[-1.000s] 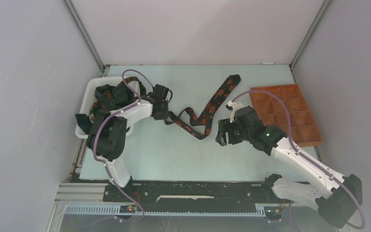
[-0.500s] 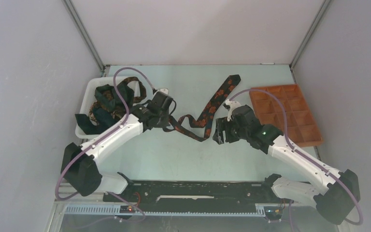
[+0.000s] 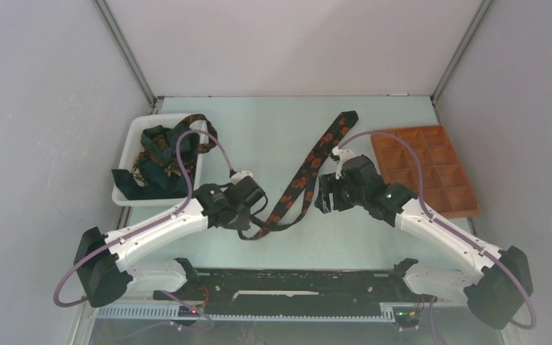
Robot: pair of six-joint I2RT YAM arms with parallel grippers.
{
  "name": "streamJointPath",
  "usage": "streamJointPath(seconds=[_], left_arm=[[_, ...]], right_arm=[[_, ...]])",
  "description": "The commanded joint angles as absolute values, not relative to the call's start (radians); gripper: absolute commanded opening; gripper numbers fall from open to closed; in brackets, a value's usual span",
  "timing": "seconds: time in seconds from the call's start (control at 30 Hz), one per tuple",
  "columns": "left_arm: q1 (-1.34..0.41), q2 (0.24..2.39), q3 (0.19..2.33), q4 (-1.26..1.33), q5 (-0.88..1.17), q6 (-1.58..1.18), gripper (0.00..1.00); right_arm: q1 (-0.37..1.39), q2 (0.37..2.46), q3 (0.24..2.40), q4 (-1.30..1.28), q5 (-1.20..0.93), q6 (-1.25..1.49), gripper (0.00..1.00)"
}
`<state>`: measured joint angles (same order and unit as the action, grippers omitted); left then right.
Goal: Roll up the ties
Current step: Flatten out the tie at the center of the board.
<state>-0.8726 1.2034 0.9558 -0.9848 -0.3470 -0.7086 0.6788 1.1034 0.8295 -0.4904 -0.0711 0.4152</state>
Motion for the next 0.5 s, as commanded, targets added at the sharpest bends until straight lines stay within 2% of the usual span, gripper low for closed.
streamJointPath(seconds=[0.0, 0.07, 0.13, 0.33, 0.47], left_arm=[[-0.958, 1.129, 0.909, -1.014, -0.342, -0.828, 0.44], [-0.99, 1.099, 0.896, -0.993, -0.362, -0.839, 0.59], [-0.997, 1.087, 0.887, -0.974, -0.379, -0.833, 0.66], [-0.997, 1.103, 0.895, -0.893, -0.407, -0.776, 0.73], [-0.994, 1.142, 0.885, -0.828, -0.434, -0.699, 0.84]], right_arm=[[0.683, 1.113, 0.833, -0.451, -0.043, 0.407, 0.71], [0.684, 1.118, 0.833, -0.451, -0.039, 0.402, 0.71], [0.683, 1.123, 0.833, -0.446, -0.038, 0.402, 0.71], [0.684, 1.133, 0.832, -0.454, -0.035, 0.407, 0.7], [0.684, 1.138, 0.832, -0.468, -0.026, 0.407, 0.7]])
